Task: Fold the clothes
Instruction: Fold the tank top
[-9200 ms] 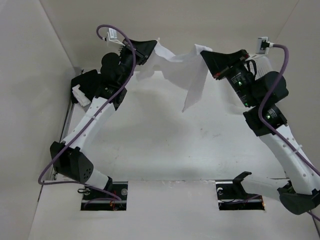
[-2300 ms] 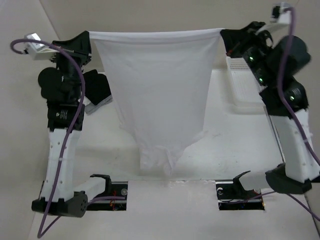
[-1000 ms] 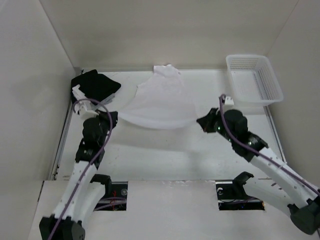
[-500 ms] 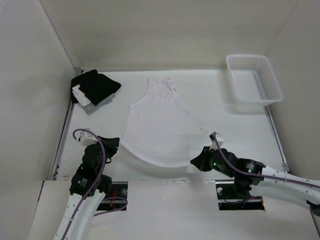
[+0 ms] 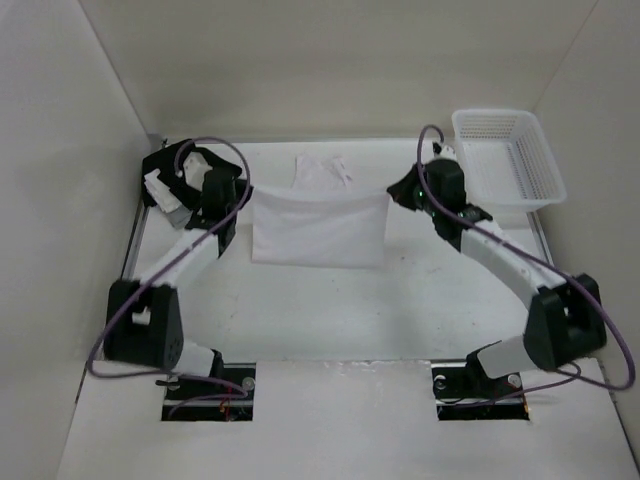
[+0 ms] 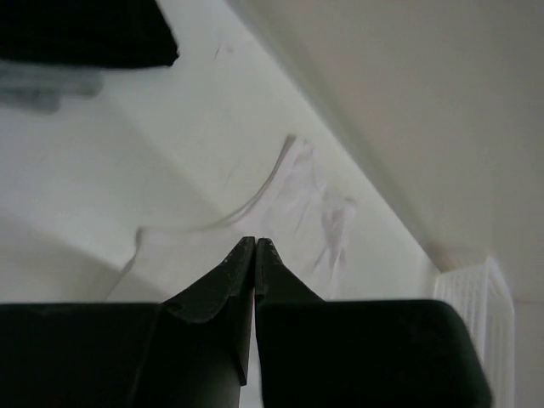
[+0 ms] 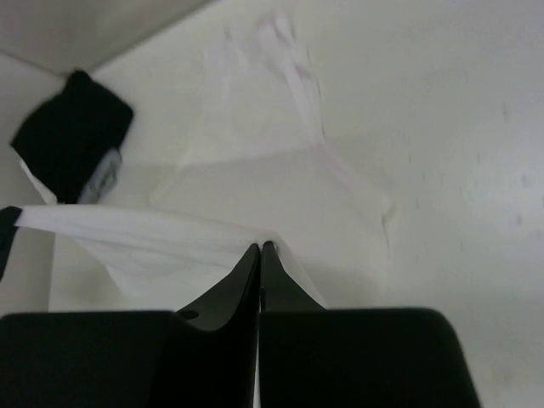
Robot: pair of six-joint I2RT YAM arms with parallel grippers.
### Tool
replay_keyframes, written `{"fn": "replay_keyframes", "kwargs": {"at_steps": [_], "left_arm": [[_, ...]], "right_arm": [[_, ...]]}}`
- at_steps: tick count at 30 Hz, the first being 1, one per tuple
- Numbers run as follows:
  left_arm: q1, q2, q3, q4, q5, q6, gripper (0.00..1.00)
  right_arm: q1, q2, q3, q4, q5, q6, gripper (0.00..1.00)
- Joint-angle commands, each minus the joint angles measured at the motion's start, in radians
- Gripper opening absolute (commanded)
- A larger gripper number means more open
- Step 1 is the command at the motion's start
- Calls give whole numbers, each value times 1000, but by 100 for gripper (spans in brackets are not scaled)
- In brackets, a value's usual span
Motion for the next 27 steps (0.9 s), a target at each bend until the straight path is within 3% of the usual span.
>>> {"fn": "replay_keyframes", "kwargs": {"at_steps": [1, 5, 7, 9, 12, 14, 16, 20, 24, 27], "left_arm": [[26, 231, 246, 205, -6, 21, 1], [65, 504, 528, 124, 5, 35, 14], [82, 566, 599, 105, 29, 42, 30], [91, 554, 583, 114, 60, 57, 36], [94, 442, 430, 160, 52, 70, 37], [82, 332, 257, 209, 43, 61, 33], [42, 243, 74, 272, 28, 48, 32], [10, 128, -202, 314, 45, 6, 32], [19, 104, -325, 361, 152, -16, 38], [29, 136, -354, 439, 215, -22, 44]], "right_arm": [[-83, 210, 235, 125, -96, -63, 0], [-145, 526, 552, 78, -134, -31, 5], [-152, 638, 664, 52, -142, -16, 25], [-152, 680, 685, 42, -155, -2, 40], [-149, 607, 538, 102, -144, -1, 46], [-134, 515, 371, 172, -130, 10, 46], [-103, 411, 192, 252, -104, 39, 39], [-22, 245, -92, 363, -83, 59, 6], [32, 192, -246, 426, -67, 90, 4], [39, 197, -301, 461, -58, 99, 13]]}}
